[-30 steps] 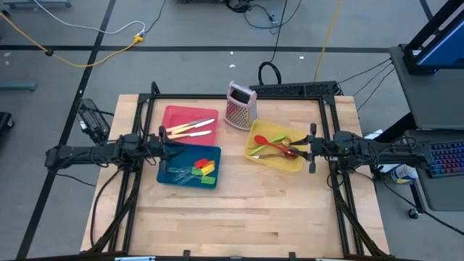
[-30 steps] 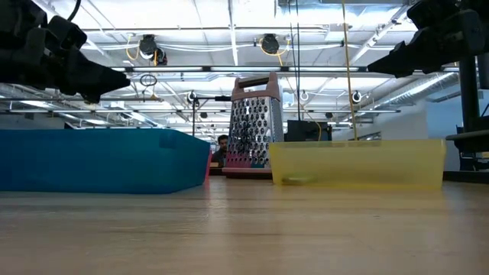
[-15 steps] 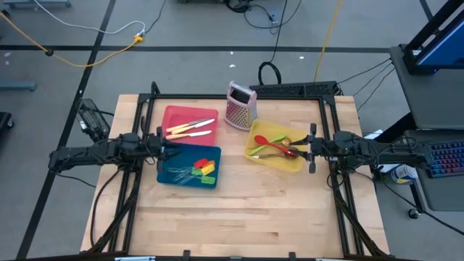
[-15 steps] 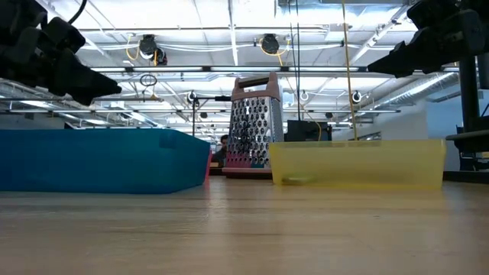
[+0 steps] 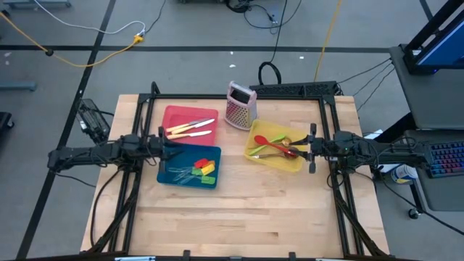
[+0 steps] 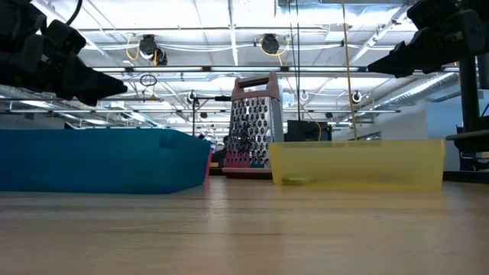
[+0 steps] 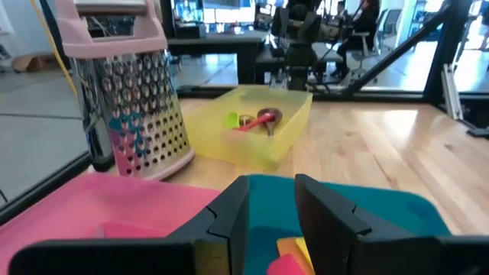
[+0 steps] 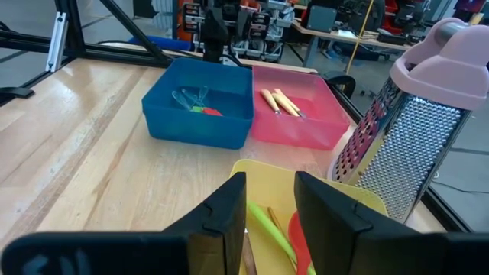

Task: Pick & Place Kitchen Items
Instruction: Return to Home Position

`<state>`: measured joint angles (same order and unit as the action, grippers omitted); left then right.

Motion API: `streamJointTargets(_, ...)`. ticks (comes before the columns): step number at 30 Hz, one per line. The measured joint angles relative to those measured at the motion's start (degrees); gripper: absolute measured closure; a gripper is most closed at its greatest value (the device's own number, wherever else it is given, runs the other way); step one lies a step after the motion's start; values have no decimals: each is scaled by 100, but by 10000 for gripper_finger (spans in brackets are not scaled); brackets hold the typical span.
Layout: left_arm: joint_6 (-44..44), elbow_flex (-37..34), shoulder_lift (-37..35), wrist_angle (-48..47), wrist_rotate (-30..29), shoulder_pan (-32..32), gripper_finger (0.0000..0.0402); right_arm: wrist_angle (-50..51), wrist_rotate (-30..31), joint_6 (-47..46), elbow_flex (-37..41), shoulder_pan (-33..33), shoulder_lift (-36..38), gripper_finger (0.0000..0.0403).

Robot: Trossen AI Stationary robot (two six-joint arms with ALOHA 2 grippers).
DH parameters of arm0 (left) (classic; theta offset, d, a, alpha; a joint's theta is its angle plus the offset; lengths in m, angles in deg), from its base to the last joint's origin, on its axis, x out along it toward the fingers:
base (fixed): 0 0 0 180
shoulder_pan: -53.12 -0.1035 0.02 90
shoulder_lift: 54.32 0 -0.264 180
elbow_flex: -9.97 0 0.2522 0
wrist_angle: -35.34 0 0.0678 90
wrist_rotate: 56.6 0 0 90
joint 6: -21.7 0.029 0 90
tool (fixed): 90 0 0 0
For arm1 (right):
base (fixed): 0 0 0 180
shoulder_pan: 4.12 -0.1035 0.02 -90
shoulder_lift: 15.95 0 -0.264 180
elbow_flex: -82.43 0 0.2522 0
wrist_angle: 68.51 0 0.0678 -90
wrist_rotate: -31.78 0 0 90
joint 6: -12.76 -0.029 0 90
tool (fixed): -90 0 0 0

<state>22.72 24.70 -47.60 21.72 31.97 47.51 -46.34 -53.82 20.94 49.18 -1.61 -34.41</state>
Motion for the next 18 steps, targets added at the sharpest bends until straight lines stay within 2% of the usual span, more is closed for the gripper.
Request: streamJointTargets(18, -166, -11, 131, 144, -18, 0, 291, 0, 1, 0, 0, 1, 0, 296)
